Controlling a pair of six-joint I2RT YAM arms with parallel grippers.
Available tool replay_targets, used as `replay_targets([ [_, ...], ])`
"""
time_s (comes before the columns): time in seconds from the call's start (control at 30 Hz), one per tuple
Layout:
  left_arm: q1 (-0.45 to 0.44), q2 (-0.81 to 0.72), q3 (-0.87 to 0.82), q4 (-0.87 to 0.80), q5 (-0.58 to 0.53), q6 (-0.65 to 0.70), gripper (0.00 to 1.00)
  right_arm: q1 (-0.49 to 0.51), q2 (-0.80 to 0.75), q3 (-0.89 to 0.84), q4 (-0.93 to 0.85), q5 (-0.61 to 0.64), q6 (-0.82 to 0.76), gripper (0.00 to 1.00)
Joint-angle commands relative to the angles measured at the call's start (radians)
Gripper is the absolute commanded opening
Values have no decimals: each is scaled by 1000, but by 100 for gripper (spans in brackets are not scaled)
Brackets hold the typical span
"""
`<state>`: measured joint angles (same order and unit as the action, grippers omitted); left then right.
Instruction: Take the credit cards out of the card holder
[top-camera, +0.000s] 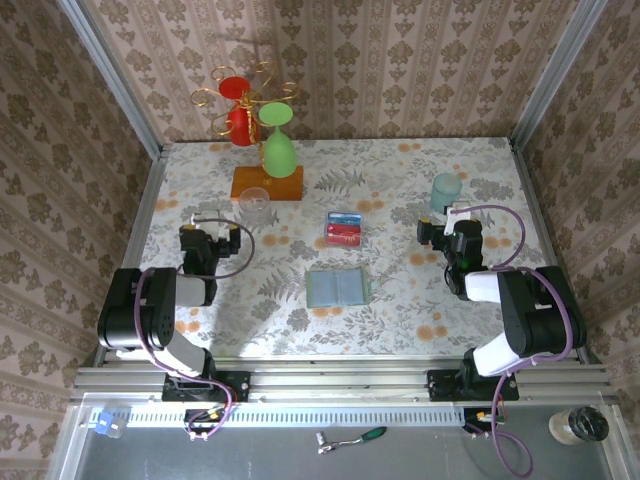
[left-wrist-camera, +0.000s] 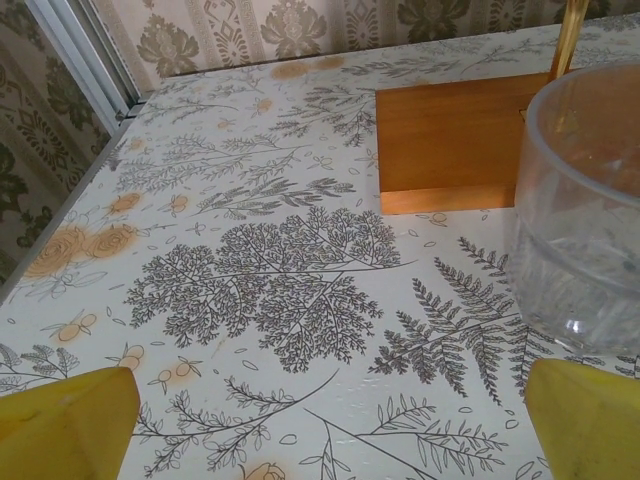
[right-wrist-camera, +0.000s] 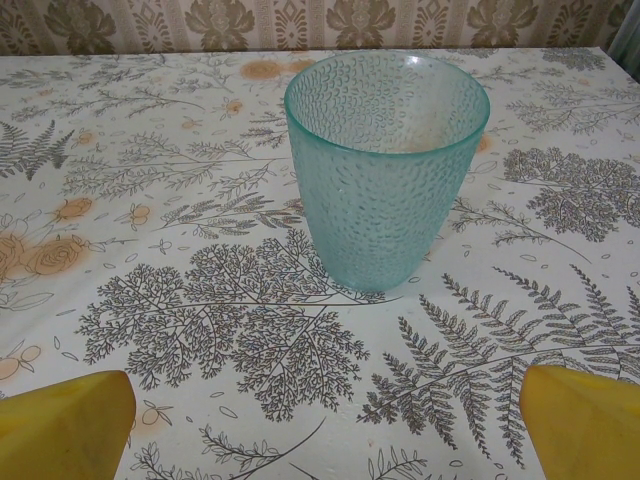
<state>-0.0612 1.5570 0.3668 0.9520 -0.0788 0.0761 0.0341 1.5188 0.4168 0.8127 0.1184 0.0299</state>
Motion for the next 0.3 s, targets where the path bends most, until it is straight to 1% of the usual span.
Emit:
replay_targets([
  [0.0, -2, 1, -11, 36, -3, 27, 100, -5, 11, -8, 40, -11, 7, 100],
  [0.17, -2, 1, -11, 36, -1, 27, 100, -11, 17, 5, 22, -29, 8, 100],
  [0.27, 1, 0, -10, 35, 1, 27, 100, -11, 8, -12, 42, -29, 7, 100],
])
